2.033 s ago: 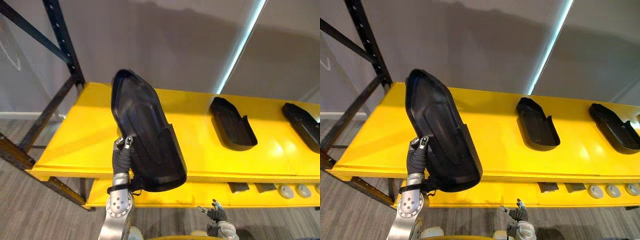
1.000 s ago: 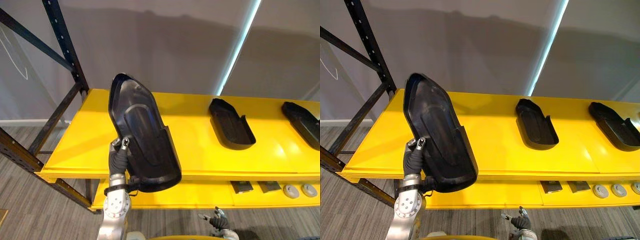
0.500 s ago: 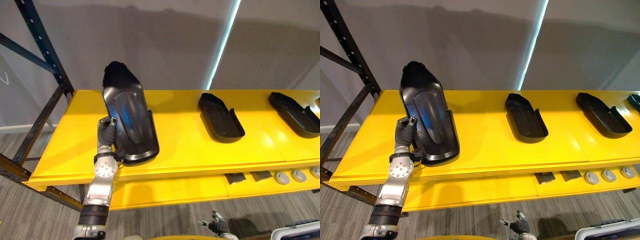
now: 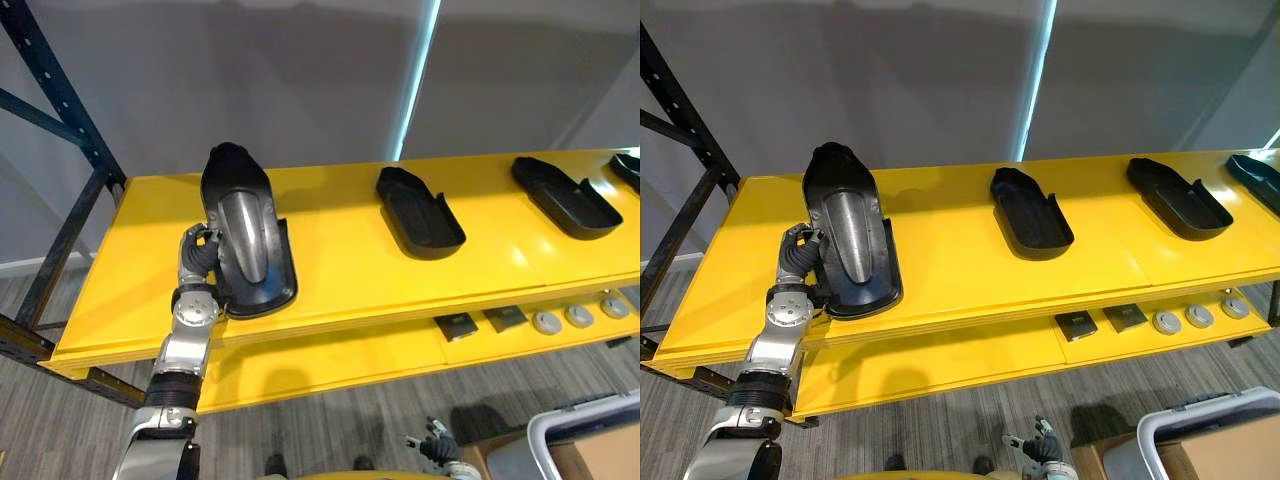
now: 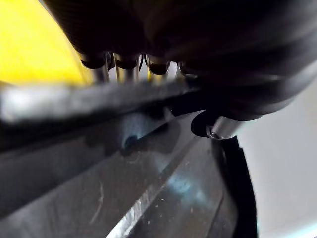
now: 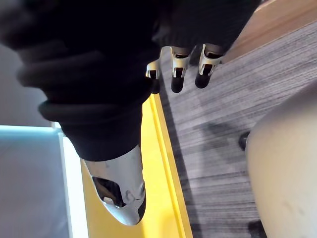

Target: Walk over and take plastic housings, then place them on the shelf

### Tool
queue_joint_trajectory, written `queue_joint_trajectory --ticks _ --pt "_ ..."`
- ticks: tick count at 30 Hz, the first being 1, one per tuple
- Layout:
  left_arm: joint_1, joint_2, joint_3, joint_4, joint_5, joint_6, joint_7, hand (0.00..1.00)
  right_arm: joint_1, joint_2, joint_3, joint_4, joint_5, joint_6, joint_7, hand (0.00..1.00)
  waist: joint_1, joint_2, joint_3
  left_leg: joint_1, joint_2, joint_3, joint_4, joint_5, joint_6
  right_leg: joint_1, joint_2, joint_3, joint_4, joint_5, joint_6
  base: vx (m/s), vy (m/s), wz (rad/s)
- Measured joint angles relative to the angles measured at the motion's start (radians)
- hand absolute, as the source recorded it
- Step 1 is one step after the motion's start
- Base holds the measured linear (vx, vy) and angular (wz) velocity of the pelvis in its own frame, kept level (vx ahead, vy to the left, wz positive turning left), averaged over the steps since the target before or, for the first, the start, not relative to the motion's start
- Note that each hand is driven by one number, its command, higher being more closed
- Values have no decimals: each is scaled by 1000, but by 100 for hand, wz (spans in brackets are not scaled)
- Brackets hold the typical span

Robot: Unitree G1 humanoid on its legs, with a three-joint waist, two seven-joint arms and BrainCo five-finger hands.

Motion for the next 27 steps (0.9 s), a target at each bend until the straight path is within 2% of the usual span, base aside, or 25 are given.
queue_joint_trajectory --ticks 11,18,22,27 --pt "-41 3 78 19 21 22 71 0 -1 5 -2 0 0 -1 0 0 0 -12 7 2 -11 -8 7 10 8 23 -1 4 -21 14 8 59 -3 1" --pt "-86 21 74 6 37 22 107 0 -5 8 -1 2 2 -1 0 0 -4 -14 10 16 -10 -19 7 8 10 44 0 -2 -32 14 8 52 -7 0" --pt "-75 -26 41 -219 51 16 134 0 -6 6 0 2 4 -10 -1 0 0 -12 23 16 -9 -42 7 1 14 50 0 -3 -30 9 4 -42 6 10" --pt "73 -90 -71 -544 102 -56 149 0 -5 1 1 3 12 -18 -2 0 9 -4 28 20 -10 -47 7 0 12 50 -3 -8 -14 -6 12 -26 4 5"
